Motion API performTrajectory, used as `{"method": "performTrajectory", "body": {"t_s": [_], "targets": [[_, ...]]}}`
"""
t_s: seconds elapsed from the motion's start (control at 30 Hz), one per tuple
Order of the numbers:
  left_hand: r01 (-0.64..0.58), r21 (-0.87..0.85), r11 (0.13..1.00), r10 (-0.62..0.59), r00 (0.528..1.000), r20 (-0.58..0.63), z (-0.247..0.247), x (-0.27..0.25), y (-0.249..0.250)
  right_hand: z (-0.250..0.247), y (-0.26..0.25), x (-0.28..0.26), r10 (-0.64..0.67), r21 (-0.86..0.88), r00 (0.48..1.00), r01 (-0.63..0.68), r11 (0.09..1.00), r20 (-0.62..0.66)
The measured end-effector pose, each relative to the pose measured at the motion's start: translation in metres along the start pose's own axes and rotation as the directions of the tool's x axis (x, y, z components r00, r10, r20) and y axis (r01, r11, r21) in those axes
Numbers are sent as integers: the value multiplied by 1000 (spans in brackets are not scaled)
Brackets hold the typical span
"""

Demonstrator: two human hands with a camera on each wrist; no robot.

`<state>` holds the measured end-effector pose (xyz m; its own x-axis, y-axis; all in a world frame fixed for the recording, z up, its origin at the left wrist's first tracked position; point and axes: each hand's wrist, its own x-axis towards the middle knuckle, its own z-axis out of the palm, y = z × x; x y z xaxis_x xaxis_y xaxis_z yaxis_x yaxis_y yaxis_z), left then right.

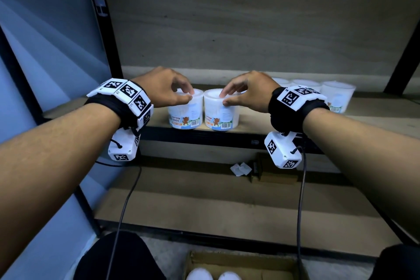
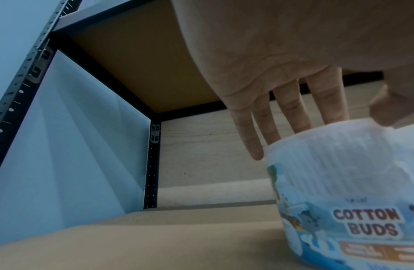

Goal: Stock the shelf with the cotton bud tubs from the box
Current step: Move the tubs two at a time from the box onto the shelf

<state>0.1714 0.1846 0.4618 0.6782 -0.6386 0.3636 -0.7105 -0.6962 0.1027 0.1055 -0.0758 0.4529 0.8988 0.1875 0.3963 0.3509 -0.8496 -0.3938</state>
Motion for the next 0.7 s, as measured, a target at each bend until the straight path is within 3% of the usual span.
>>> {"method": "performTrajectory", "body": {"t_s": [0.7], "targets": [[102,38,994,-103,994,24,19,56,-34,12,15,60,92,-131,996,-91,987,1]]}}
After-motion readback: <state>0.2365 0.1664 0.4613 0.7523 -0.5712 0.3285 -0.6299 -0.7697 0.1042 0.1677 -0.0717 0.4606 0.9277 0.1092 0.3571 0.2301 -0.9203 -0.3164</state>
